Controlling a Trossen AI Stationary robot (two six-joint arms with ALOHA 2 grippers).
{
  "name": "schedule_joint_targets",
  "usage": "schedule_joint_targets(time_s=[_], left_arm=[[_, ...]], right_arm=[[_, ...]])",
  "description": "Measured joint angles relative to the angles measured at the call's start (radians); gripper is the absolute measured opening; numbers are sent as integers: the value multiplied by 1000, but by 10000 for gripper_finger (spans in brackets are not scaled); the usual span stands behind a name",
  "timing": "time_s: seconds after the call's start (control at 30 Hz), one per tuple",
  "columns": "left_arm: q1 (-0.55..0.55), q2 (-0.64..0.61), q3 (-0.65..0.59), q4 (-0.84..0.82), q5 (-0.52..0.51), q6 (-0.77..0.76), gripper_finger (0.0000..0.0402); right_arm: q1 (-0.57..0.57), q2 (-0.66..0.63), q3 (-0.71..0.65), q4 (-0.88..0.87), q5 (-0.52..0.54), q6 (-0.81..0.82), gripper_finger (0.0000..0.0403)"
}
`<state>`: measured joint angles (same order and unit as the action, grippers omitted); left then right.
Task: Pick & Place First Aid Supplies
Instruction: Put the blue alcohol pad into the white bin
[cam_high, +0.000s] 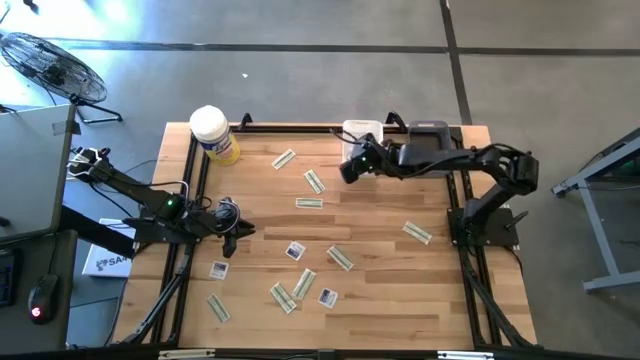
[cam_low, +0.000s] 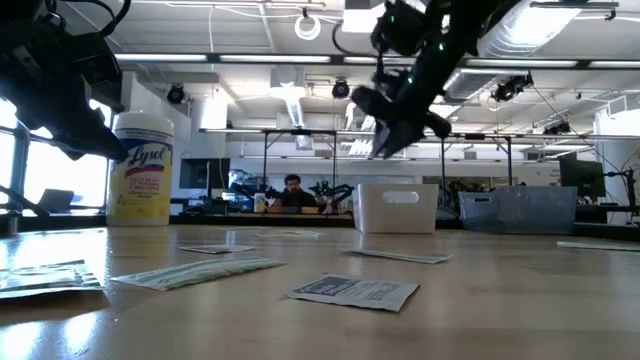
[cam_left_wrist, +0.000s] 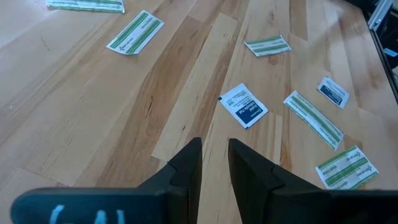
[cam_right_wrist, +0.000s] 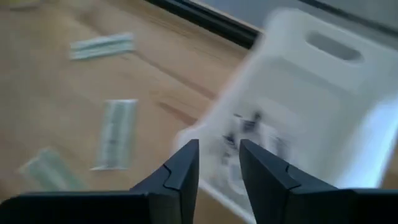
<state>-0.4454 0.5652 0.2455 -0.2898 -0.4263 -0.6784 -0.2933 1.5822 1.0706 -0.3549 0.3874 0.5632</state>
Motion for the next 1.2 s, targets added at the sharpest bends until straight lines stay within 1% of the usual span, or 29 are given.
schedule_joint_targets(time_s=[0.13, 0.3, 0.37, 0.47, 0.6, 0.67, 0.77, 0.87, 0.97, 1.13, 1.2], left_arm=[[0, 0, 0, 0, 0, 0, 76], [0, 0, 0, 0, 0, 0, 76], [0, 0, 0, 0, 0, 0, 76], [0, 0, 0, 0, 0, 0, 76], [0, 1, 0, 0, 0, 0, 76], [0, 1, 0, 0, 0, 0, 76], [0, 1, 0, 0, 0, 0, 76], [0, 1, 0, 0, 0, 0, 76], [0, 1, 0, 0, 0, 0, 76], [0, 1, 0, 0, 0, 0, 76], [0, 1, 0, 0, 0, 0, 76]], right_arm=[[134, -1, 35, 30, -14, -84, 110], [330, 8, 31, 107, -114, -217, 111], [408, 27, 21, 152, -136, -248, 111], [511, 68, 20, 229, -161, -241, 111], [618, 160, 21, 367, -194, -207, 111], [660, 210, 21, 420, -220, -175, 111], [711, 269, 20, 456, -252, -121, 111], [747, 310, 20, 472, -266, -54, 111], [777, 342, 29, 518, -266, -23, 111], [811, 399, 88, 504, -270, -21, 111], [820, 415, 118, 463, -263, -21, 111]])
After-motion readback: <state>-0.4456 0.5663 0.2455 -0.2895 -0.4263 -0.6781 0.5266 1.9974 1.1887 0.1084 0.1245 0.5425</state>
